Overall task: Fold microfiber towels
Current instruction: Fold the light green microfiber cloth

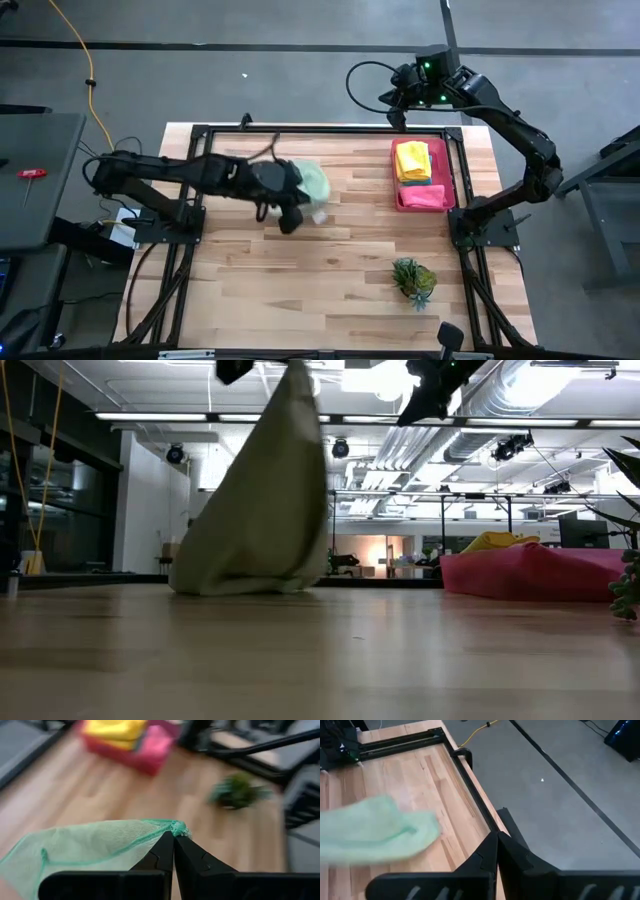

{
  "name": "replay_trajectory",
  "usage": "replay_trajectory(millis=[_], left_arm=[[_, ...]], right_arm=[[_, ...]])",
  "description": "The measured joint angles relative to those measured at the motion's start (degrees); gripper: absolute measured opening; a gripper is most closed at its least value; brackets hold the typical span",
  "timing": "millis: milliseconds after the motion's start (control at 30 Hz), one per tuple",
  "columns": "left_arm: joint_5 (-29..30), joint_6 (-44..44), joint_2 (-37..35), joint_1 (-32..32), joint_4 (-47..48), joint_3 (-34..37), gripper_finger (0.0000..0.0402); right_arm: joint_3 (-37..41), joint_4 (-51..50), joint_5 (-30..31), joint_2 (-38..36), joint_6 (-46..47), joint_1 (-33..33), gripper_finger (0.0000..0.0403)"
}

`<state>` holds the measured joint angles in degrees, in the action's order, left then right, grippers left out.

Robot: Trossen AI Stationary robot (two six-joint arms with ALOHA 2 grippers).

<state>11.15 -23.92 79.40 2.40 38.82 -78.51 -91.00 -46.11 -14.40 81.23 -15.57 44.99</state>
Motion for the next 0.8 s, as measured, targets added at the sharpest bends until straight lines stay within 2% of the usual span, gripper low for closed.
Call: replay_trajectory(millis=[100,167,300,433,533,600,733,800], left_arm=[[-2.19,-0.45,2.86,-1.96,-0.05,-3.03,0.0],[-1.21,0.67,3.71,-1.81,1.74,-4.79,0.0],[8.21,3.3,3.51,2.59,8.5,-5.65,0.0],[18.4,3.95,2.86,10.57,17.52,-5.65,0.0],[22.55,5.63,2.89,17.61,20.49,-4.16,0.0],[20.85,4.59,2.92,22.35,20.99,-2.71,0.0],[9.7,2.52,2.95,28.48,21.32,1.74,0.0],[6.66,2.52,2.95,29.55,20.99,5.06,0.0]], right_arm=[[0.0,-0.71,-0.06,0.0,-0.15,0.0,0.0],[0.0,-1.29,-0.04,0.0,-0.15,0.0,0.0],[0.0,-2.39,-0.04,0.0,0.05,0.0,0.0],[0.0,-4.04,-0.56,0.0,0.95,-0.02,0.0],[0.0,-5.39,-1.09,0.0,3.09,-0.04,0.0],[0.0,-6.95,-2.24,0.0,4.43,-0.04,0.0],[0.0,-11.19,-7.95,0.0,5.16,-0.27,0.0],[0.0,-12.83,-9.29,0.11,5.16,-1.14,0.0]])
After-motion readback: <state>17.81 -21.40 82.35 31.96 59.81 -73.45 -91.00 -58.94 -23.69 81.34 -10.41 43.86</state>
